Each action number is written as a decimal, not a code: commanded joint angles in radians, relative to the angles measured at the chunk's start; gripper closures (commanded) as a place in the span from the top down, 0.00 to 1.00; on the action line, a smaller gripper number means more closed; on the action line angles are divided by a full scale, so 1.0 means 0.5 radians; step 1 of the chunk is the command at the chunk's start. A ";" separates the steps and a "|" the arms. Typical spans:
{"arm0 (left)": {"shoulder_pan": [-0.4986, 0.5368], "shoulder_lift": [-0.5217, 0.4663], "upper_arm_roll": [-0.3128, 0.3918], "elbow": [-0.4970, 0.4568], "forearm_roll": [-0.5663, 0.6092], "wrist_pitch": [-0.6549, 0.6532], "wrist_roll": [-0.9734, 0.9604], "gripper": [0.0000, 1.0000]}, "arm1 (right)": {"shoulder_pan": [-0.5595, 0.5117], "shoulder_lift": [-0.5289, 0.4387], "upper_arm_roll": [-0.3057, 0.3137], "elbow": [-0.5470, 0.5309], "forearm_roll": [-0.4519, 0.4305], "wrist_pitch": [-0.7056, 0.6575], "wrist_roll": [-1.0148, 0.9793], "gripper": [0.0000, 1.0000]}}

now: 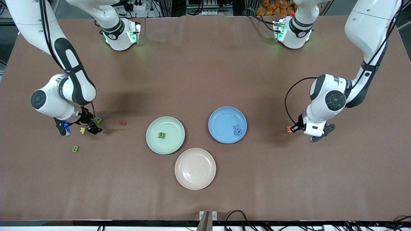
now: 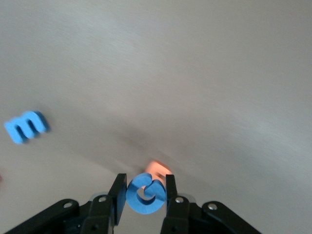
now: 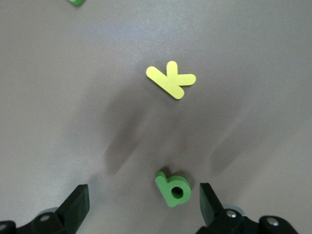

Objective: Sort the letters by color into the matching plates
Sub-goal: 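Carry the G to the blue plate while the right gripper lowers to the b, then release the G on the blue plate while the right gripper grasps the b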

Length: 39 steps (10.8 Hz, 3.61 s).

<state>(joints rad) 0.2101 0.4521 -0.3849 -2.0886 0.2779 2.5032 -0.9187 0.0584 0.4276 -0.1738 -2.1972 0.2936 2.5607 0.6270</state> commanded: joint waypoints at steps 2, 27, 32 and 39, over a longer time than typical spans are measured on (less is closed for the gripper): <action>-0.030 -0.033 -0.221 0.078 0.018 -0.149 -0.245 0.00 | 0.012 -0.018 -0.008 -0.113 0.020 0.112 0.038 1.00; -0.883 0.381 -0.169 0.619 0.207 -0.352 -0.553 1.00 | 0.058 -0.012 0.004 0.206 -0.722 -0.286 -1.001 0.16; -0.623 0.204 -0.172 0.380 0.398 -0.352 -0.121 1.00 | 0.141 -0.008 0.117 0.384 -0.704 -0.400 -1.257 0.16; 0.434 0.025 -0.693 0.109 0.395 -0.340 0.784 1.00 | 0.212 0.044 0.338 0.590 -0.685 -0.617 -1.242 0.16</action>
<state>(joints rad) 0.2566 0.4963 -0.6102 -1.9792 0.4520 2.3328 -0.6101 0.1606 0.4264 -0.0324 -1.9701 -0.0455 2.3103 0.0110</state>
